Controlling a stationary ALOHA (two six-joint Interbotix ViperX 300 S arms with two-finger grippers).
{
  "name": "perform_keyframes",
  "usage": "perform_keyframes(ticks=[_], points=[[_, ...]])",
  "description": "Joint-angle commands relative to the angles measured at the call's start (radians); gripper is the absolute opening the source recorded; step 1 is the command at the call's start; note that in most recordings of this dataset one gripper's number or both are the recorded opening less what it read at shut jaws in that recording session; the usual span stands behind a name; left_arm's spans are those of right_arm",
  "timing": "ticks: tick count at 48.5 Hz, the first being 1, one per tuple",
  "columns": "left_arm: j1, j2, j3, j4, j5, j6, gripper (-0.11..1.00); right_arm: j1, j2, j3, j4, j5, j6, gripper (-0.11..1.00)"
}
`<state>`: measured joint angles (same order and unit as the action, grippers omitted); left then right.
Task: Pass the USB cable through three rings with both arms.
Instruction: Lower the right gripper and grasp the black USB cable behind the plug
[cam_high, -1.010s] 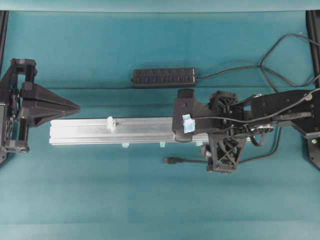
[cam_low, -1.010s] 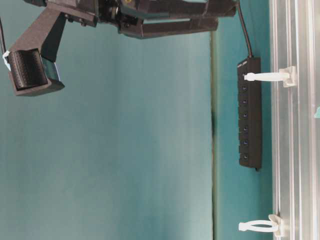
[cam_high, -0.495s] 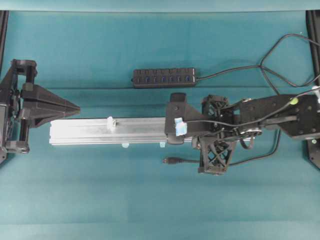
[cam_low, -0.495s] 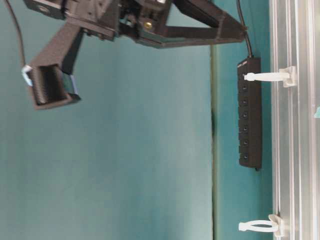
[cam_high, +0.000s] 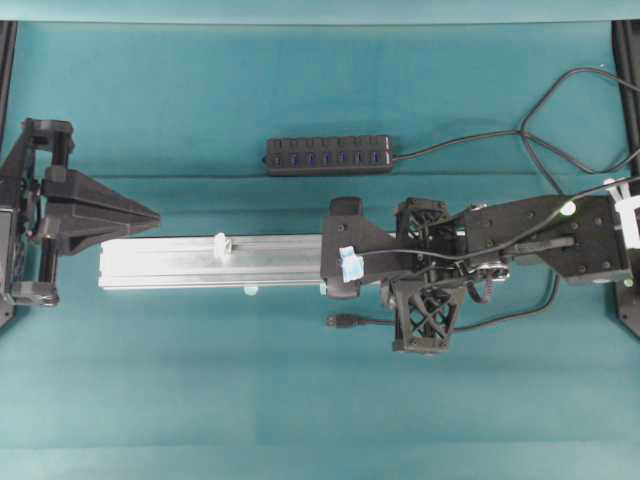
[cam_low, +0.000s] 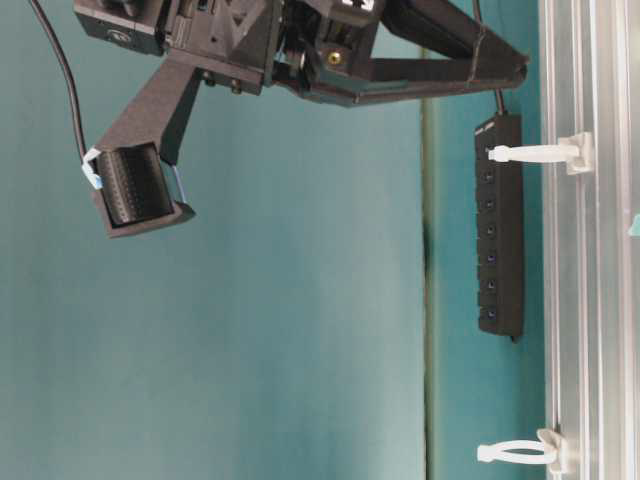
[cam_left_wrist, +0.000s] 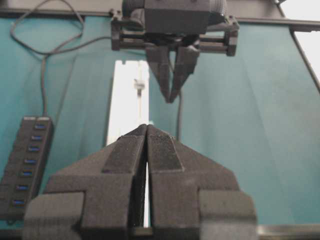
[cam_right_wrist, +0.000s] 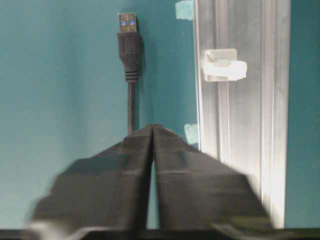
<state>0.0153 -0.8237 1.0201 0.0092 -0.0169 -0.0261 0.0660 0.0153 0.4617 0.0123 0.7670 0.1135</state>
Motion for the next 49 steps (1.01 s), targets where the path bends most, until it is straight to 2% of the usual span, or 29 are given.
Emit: perform_keyframes(ticks=[1, 7, 16, 17, 22, 34, 49], points=[[0.002, 0.002, -0.025, 0.002, -0.002, 0.002, 0.02, 0.003, -0.002, -0.017, 0.003, -0.005, -0.009, 0.01], [0.0, 0.0, -0.025, 0.002, 0.002, 0.002, 0.02, 0.005, 0.009, -0.017, -0.003, -0.005, -0.002, 0.26], [0.0, 0.0, -0.026, 0.002, 0.003, 0.002, 0.02, 0.023, 0.028, -0.018, -0.003, -0.011, 0.0, 0.8], [0.002, 0.002, -0.025, 0.003, 0.003, 0.002, 0.02, 0.026, 0.028, -0.018, -0.003, -0.012, 0.0, 0.82], [0.0, 0.0, -0.025, 0.002, 0.003, 0.002, 0.02, 0.038, 0.037, -0.015, -0.003, -0.034, 0.0, 0.78], [0.0, 0.0, -0.025, 0.002, 0.003, 0.002, 0.02, 0.06, 0.077, -0.009, -0.003, -0.132, 0.0, 0.78], [0.0, 0.003, -0.026, 0.002, 0.026, 0.0, 0.02, 0.063, 0.132, -0.003, -0.011, -0.15, -0.009, 0.77]])
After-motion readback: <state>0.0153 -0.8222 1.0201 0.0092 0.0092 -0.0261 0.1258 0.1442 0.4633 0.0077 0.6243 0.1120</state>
